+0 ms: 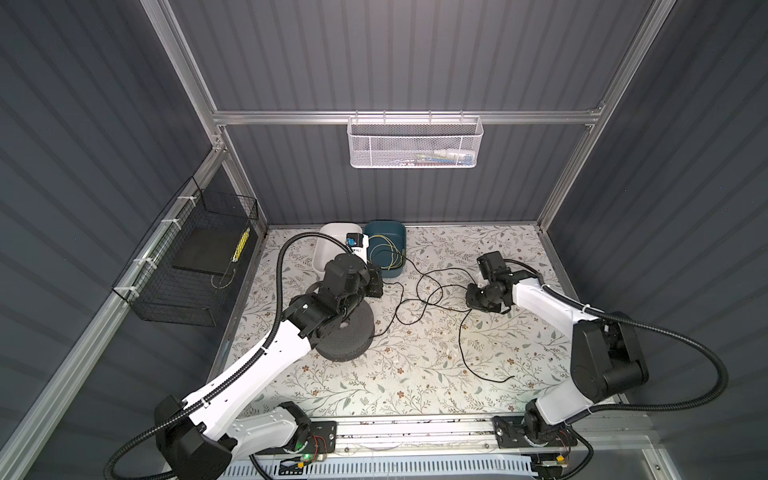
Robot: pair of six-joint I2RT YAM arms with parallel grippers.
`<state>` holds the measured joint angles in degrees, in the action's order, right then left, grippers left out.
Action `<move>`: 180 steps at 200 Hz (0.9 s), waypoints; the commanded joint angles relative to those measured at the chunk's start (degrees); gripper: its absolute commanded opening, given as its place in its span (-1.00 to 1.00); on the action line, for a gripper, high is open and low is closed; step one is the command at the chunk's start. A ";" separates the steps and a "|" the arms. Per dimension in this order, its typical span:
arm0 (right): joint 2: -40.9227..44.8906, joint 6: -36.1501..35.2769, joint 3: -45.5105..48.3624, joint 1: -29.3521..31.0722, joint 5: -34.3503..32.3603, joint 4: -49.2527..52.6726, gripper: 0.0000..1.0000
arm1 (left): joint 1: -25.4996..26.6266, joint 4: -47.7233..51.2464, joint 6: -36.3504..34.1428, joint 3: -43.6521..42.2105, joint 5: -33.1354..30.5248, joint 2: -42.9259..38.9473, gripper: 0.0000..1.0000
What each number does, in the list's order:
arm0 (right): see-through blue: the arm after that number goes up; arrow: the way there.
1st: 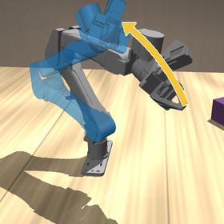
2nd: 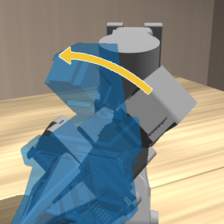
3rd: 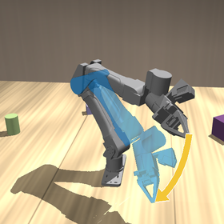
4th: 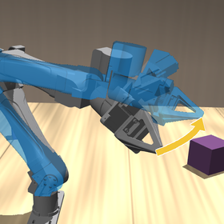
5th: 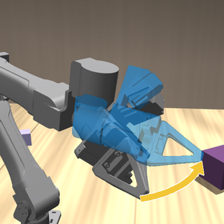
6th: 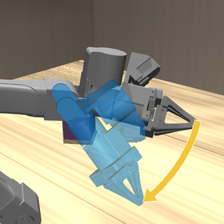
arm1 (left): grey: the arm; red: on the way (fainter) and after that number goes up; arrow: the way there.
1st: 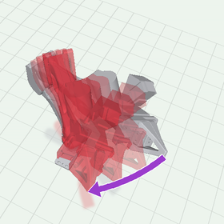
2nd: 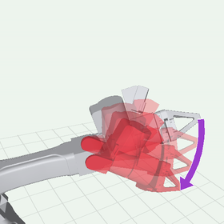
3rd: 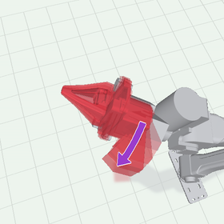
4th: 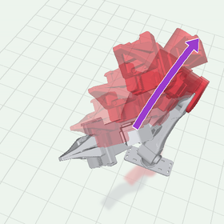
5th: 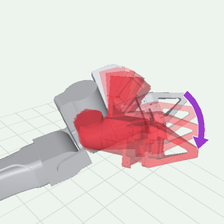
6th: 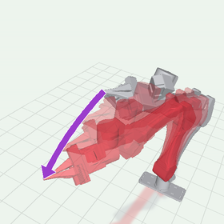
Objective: Wrap the cables
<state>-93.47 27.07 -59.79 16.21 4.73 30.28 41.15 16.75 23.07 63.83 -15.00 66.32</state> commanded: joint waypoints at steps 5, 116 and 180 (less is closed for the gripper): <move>-4.06 0.57 0.08 -0.14 0.19 -1.29 -0.58 | -0.28 -0.41 -1.09 2.18 0.07 -0.01 -1.00; -8.69 2.02 2.57 -0.76 -0.59 -4.50 -0.88 | -0.28 -0.49 -1.01 1.24 0.02 -0.80 -1.00; 4.33 0.10 1.17 -1.26 -4.64 1.51 -1.00 | -0.28 -0.25 -1.83 1.80 -0.83 -1.12 -1.00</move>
<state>-95.79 28.36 -57.52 15.38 3.18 27.59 41.15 16.75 22.87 63.94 -15.05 66.32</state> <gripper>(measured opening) 0.043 0.053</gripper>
